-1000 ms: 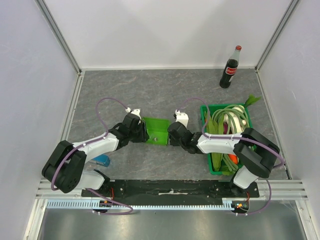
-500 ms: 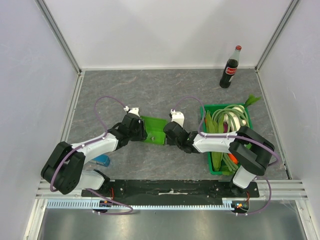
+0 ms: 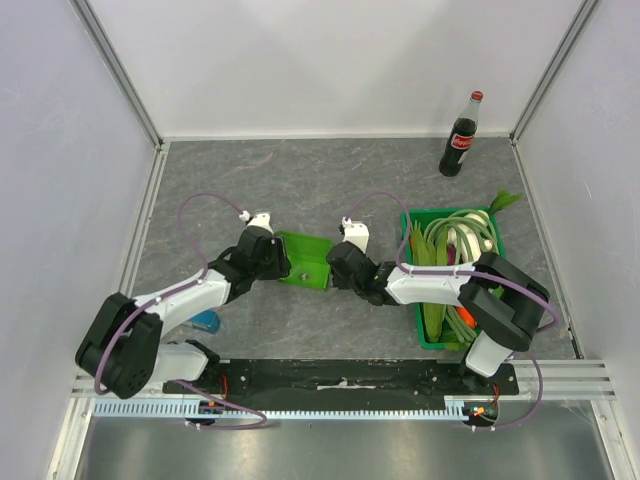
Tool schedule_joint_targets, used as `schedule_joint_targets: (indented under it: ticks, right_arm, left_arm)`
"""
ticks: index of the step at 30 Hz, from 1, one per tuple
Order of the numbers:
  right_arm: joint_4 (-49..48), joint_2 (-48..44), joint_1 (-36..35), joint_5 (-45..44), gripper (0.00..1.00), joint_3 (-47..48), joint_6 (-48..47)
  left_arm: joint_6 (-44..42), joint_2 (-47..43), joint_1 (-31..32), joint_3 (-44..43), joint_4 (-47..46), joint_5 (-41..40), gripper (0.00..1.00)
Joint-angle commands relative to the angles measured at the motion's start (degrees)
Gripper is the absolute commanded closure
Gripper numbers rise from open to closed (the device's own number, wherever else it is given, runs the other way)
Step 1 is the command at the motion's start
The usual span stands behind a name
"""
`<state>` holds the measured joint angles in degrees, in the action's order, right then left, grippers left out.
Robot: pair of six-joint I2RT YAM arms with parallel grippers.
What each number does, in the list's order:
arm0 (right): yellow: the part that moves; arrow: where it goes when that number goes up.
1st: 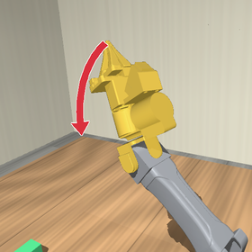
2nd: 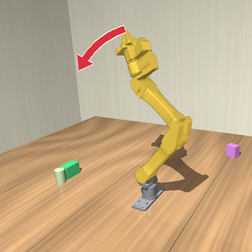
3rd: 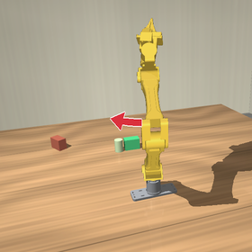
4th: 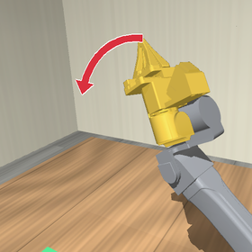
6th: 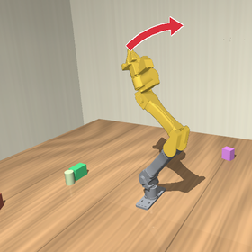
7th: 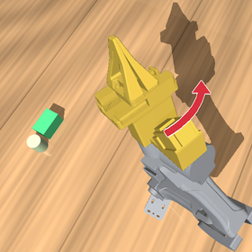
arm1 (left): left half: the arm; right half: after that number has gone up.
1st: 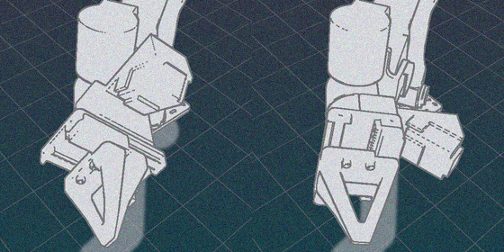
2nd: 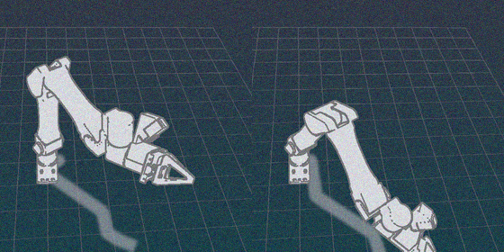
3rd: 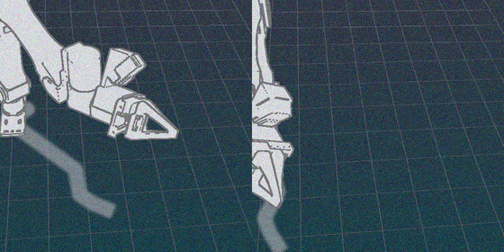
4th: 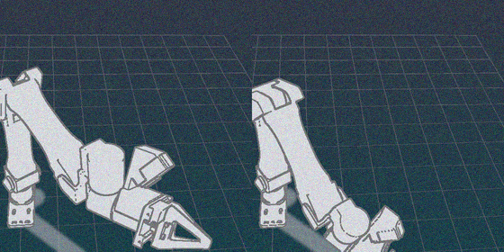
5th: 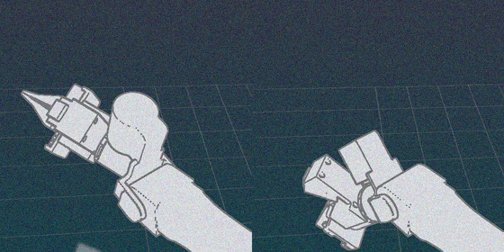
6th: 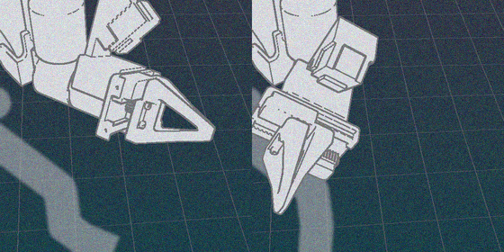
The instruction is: Fold the paper box
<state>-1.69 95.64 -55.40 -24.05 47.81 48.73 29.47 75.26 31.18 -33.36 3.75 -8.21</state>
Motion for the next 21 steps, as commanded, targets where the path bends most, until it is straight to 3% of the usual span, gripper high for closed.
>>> schedule_joint_targets:
  ticks: [1, 5, 11, 21]
  right_arm:
    - [-2.6, -2.9, -0.3, 0.1, 0.55, -0.1, 3.1]
    - [-2.4, -3.3, -0.6, 0.0, 0.55, -0.3, 3.6]
    - [-2.2, -1.2, -1.3, 1.2, 0.55, 1.7, 3.3]
    - [0.9, 4.6, -2.1, 0.4, 0.61, 6.3, 2.9]
  left_arm:
    - [0.8, -6.3, -2.2, 3.4, -5.1, 2.8, 0.42]
    - [0.9, -6.5, -4.7, 3.9, -5.9, 5.2, 0.5]
    - [-1.5, -2.0, -5.3, 2.8, -6.7, 5.3, 0.49]
    - [-4.7, 2.0, -5.1, 1.9, -8.5, 4.2, 0.58]
